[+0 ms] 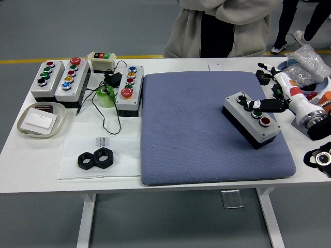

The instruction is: Pick up the button,place it on the desk,press the button,press the button

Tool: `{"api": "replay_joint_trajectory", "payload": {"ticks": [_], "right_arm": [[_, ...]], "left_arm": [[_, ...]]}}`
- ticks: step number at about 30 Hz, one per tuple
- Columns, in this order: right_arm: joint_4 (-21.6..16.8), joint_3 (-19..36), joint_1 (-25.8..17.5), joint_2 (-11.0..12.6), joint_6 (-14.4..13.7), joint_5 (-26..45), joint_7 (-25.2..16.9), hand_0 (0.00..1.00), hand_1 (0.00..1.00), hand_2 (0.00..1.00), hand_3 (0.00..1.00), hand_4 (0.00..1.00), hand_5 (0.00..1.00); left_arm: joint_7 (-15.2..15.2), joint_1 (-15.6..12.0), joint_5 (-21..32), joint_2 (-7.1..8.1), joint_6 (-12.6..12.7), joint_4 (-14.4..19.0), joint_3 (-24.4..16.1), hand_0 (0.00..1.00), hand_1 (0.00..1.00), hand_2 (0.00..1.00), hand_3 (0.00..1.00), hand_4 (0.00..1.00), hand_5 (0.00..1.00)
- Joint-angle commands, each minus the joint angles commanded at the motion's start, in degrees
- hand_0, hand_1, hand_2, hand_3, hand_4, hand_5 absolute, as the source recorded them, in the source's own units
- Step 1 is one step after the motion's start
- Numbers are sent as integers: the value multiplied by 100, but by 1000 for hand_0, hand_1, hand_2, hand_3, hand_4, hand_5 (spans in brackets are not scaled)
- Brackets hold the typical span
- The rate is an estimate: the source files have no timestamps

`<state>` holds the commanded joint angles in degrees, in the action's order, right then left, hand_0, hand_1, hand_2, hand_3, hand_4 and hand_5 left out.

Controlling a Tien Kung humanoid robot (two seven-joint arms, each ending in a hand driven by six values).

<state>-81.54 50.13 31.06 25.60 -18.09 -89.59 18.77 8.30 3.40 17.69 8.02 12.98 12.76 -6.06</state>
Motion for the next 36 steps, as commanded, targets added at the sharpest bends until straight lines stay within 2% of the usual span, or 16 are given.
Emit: {"api": "replay_joint_trajectory", "payload": {"ticks": [4, 7, 18, 20, 21, 26, 27, 32, 33, 36], "right_arm": [[127, -83, 56, -109, -20, -623, 138, 998, 928, 984, 998, 998, 241], [438, -263, 183, -368, -23, -1091, 463, 998, 928, 984, 998, 998, 241], [841, -292, 242, -797, 71, -1457, 820, 998, 905, 969, 998, 998, 236], [954, -314, 260, -835, 96, -1494, 861, 998, 905, 969, 998, 998, 236], [1024, -329, 272, -846, 132, -1510, 885, 996, 877, 937, 978, 998, 238], [1209, -358, 297, -858, 219, -1507, 946, 996, 877, 937, 978, 998, 238], [1269, -372, 307, -870, 238, -1506, 958, 980, 850, 902, 948, 990, 232], [1474, -413, 349, -926, 353, -1510, 1011, 980, 850, 902, 948, 990, 232], [1499, -414, 358, -932, 375, -1519, 1019, 953, 807, 844, 929, 988, 230], [1570, -416, 394, -937, 508, -1557, 1039, 953, 807, 844, 929, 988, 230]], "left_arm": [[0, -1, -4, 1, 1, 0, -1, 715, 833, 894, 823, 643, 998], [21, 4, 59, 7, -4, 1, 38, 715, 833, 894, 823, 643, 998], [41, 30, 121, 23, -3, 1, 72, 711, 833, 894, 824, 643, 998], [47, 33, 142, 26, -5, 1, 87, 711, 833, 894, 824, 643, 998], [49, 35, 147, 27, -4, 1, 89, 703, 833, 895, 824, 643, 998], [54, 34, 164, 29, -4, 1, 98, 703, 833, 895, 824, 643, 998], [51, 32, 158, 29, -3, 0, 92, 699, 833, 895, 824, 643, 998], [36, 28, 122, 26, 3, 1, 66, 699, 833, 895, 824, 643, 998], [36, 28, 124, 27, 3, 1, 69, 698, 833, 895, 824, 644, 998], [39, 28, 134, 29, 1, 1, 79, 698, 833, 895, 824, 644, 998]]}}
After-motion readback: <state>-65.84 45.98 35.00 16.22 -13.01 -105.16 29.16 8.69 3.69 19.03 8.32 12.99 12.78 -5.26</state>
